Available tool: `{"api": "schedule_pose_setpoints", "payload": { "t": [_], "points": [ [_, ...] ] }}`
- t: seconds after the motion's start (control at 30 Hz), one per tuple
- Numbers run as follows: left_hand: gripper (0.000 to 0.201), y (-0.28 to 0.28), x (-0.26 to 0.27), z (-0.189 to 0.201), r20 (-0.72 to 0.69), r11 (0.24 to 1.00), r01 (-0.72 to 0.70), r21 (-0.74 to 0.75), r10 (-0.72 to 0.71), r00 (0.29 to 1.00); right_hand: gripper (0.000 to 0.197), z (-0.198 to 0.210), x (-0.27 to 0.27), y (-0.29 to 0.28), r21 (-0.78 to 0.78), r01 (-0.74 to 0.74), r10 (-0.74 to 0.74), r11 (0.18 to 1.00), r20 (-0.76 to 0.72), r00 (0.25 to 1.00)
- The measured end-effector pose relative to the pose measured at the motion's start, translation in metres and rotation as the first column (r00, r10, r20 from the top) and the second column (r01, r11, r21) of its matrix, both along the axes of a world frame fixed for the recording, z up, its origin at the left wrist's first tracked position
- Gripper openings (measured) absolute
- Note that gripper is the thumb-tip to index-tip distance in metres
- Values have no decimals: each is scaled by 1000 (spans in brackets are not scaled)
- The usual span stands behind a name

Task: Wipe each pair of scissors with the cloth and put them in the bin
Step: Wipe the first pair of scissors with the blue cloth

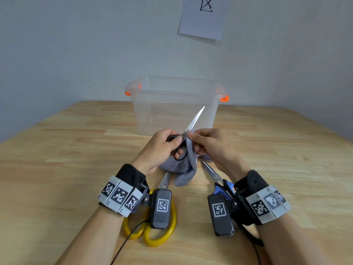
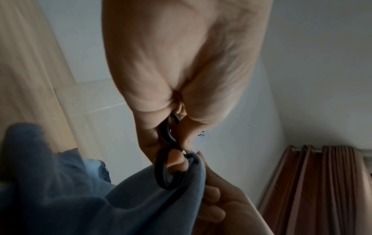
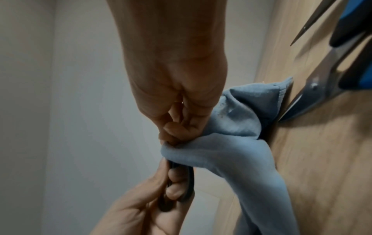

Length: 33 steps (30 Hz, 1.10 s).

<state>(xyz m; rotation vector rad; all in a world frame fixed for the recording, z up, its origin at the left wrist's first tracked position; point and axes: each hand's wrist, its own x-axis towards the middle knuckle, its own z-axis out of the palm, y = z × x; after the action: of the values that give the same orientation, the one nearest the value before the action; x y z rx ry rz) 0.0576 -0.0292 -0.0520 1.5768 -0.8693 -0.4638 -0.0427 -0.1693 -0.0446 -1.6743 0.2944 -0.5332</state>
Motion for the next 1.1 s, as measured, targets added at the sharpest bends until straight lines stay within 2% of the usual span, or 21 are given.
{"api": "schedule_pose_setpoints", "payload": {
  "t": [0.2, 0.33, 0.63, 0.73, 0.97, 1.1],
  "points": [
    [13, 1, -7, 3, 52, 998, 55, 24, -56, 997, 31, -2, 2, 7, 17, 82, -83, 996, 62, 995],
    [12, 2, -8, 5, 60, 998, 61, 25, -63, 996, 34, -4, 6, 9, -22, 133, -132, 991, 52, 990],
    [15, 1, -10, 8, -121, 997, 53, -55, -59, 991, 24, -6, 8, 0, 50, -21, 17, 999, 84, 996],
    [16, 1, -8, 7, -116, 998, 46, -36, -50, 992, 23, -8, 9, 0, 61, -27, 23, 998, 80, 997],
    [17, 3, -7, 6, -10, 998, 53, 24, -53, 999, 40, -8, 11, 9, 7, 109, -109, 994, 64, 992],
    [16, 5, -8, 9, -55, 998, 56, 2, -56, 997, 32, -5, 7, 4, 13, -3, 2, 1000, 83, 997]
  ]
}}
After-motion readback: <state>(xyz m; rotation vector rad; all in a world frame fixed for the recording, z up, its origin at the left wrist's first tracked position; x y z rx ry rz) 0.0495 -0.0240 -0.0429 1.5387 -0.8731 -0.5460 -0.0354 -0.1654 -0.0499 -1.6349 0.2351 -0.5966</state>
